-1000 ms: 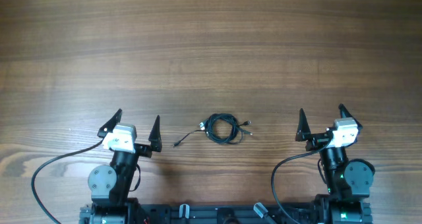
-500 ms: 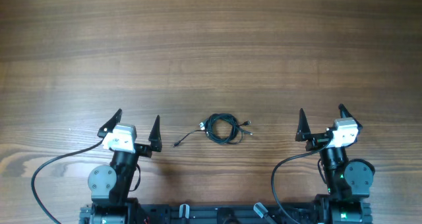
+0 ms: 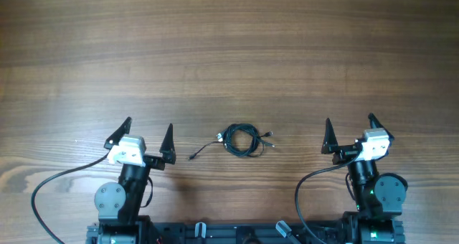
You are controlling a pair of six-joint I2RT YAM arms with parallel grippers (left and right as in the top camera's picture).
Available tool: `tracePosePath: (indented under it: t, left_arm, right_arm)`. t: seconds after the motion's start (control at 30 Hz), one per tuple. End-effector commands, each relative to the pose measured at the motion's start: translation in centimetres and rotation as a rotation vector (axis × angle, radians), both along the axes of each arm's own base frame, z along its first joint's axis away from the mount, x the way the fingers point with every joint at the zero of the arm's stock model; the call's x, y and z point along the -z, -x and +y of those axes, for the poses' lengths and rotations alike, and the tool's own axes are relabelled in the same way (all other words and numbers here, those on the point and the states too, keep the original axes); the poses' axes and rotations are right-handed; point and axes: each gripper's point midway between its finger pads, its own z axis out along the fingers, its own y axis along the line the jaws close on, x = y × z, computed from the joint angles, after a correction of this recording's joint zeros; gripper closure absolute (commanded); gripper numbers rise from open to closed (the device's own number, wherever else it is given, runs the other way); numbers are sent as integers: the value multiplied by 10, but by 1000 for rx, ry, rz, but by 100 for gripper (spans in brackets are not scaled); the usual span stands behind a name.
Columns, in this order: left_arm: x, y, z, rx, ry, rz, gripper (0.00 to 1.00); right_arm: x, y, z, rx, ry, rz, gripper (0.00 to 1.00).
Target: Untangle cables
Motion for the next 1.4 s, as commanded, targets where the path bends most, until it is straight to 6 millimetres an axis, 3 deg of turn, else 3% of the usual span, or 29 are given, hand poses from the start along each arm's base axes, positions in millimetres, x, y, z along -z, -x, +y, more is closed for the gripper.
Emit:
tracePosePath:
  t: [0.0, 0.2, 0.57, 0.8, 1.0, 1.37]
  left_arm:
    - [-29, 5, 1, -2, 14, -67, 0]
    - [-53, 9, 1, -1, 14, -137, 0]
    - [-125, 32, -7, 51, 5, -436, 0]
    - [-142, 38, -14, 93, -1, -466, 0]
    - [-144, 25, -24, 156, 10, -351, 0]
    - [-142, -17, -51, 313, 75, 92, 0]
  right_arm:
    - [-1, 0, 1, -7, 5, -3, 0]
    - [-1, 0, 1, -7, 5, -4, 0]
    - [-1, 0, 1, -7, 5, -4, 0]
    - [-1, 0, 1, -7, 5, -4, 0]
    - [-1, 0, 1, -7, 5, -4, 0]
    - [-1, 0, 1, -7, 5, -4, 0]
